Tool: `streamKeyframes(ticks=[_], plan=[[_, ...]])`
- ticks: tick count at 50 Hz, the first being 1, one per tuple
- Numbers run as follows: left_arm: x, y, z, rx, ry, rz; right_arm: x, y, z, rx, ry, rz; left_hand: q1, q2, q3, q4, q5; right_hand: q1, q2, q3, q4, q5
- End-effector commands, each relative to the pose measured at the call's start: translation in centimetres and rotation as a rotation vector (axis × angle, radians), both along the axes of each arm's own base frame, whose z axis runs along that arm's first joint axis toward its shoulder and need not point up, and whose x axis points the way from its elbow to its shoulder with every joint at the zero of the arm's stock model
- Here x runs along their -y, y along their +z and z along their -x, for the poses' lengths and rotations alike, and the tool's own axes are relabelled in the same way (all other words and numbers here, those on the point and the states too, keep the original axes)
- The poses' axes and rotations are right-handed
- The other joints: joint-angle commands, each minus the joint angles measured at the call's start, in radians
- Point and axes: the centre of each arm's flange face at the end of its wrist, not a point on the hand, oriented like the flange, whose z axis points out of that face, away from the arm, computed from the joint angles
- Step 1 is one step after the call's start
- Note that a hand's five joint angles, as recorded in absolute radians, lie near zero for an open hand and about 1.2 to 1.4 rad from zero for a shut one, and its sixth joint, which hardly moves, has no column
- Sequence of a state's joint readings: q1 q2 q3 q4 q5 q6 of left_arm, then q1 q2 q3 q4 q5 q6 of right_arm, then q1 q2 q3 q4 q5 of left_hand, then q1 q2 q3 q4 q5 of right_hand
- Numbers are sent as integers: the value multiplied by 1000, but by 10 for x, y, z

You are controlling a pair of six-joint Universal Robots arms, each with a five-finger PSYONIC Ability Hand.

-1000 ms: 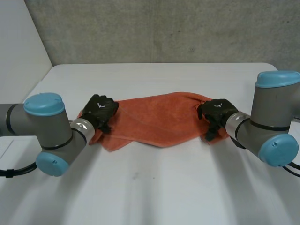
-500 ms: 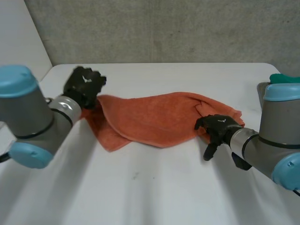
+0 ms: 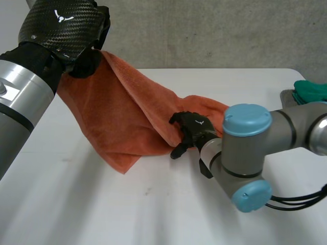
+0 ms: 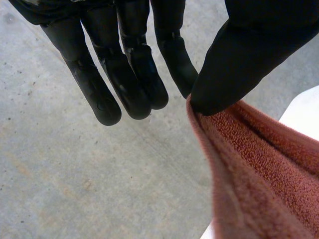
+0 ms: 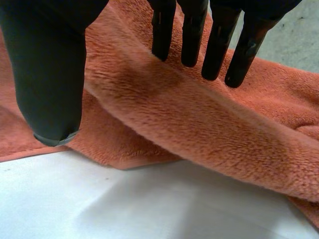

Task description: Fold the laundry.

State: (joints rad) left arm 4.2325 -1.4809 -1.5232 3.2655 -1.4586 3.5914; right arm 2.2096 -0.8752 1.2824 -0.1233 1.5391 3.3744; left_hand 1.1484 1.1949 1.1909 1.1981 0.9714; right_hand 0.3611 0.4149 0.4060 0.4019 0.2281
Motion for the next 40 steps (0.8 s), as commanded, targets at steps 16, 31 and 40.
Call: streamKeyframes(ticks=[16, 31, 40], plan=[[22, -26, -26, -1, 101, -100, 14, 156, 93, -488, 101, 488, 248, 201, 205, 198, 250, 1035, 981, 990, 994, 994], [39, -132, -12, 147, 78, -434, 20, 120, 111, -667, 314, 94, 248, 201, 205, 198, 250, 1035, 981, 990, 994, 994], [121, -126, 16, 85, 103, -283, 91, 107, 90, -773, 139, 301, 248, 201, 205, 198, 250, 1035, 981, 990, 994, 994]])
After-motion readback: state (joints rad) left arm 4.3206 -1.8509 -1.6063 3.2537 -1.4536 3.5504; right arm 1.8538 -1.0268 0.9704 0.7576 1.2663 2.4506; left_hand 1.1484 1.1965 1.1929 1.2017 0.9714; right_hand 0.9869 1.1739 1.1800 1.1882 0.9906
